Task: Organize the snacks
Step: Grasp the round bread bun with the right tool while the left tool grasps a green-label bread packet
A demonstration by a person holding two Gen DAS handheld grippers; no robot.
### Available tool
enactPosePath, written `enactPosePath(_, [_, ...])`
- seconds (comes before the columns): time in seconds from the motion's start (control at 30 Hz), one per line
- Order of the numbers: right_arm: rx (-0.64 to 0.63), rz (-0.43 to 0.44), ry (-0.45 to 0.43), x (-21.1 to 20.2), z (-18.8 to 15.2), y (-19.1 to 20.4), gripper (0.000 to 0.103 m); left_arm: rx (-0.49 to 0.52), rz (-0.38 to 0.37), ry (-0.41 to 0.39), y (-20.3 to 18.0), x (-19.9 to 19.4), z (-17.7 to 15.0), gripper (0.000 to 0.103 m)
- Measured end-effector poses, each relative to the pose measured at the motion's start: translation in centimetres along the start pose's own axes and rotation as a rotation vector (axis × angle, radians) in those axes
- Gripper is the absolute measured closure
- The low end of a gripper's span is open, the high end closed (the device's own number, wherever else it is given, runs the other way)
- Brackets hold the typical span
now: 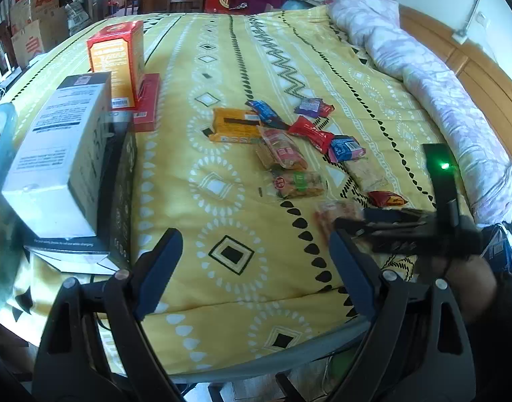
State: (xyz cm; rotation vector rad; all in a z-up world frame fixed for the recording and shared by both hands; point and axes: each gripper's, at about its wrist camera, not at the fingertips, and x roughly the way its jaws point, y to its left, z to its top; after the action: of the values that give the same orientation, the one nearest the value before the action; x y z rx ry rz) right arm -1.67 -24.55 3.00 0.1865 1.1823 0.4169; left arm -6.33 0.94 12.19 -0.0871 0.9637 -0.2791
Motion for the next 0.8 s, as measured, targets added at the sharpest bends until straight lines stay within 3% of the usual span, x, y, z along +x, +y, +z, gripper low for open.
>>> enactPosePath(0.13, [-0.016,-0.06,-0.008,1.8,-0.5,0.9,0.019,0.017,0.0,0.004,-0.9,0.3,0.1,0.013])
enactPosePath(0.23, [-0.035,-0.068,-0.056,1.3,-0.9,0.2,0.037,0.009,-0.009,0.018,-1.4,1.4,0.4,0.013])
enactPosePath(0.33, [-0.021,-0.053,-0.086,-0.1,-1.2,-0.8,0.044,-0.001,-0.039,0.055,-1.8,3.7,1.2,0.013])
enactPosePath(0.53, [0.02,-0.005,-0.162,-3.9,-2.4,-3.0,0.044,-0.013,-0.083,0.148,-2.8,11.0,3.3,0.013])
enactPosePath(0.67, [0.07,0.026,-0.167,-4.6,-3.4,-4.8,0.044,0.011,0.039,0.154,-2.5,15.1,4.0,0.013])
enactPosePath(0.73, [0.086,0.039,-0.174,-4.9,-3.8,-5.5,0.044,-0.026,0.008,0.168,-2.2,15.9,3.7,0.013])
enactPosePath(0.8, [0.088,0.046,-0.179,-5.1,-4.0,-5.9,0.044,0.001,-0.036,0.186,-3.2,15.8,3.2,0.014])
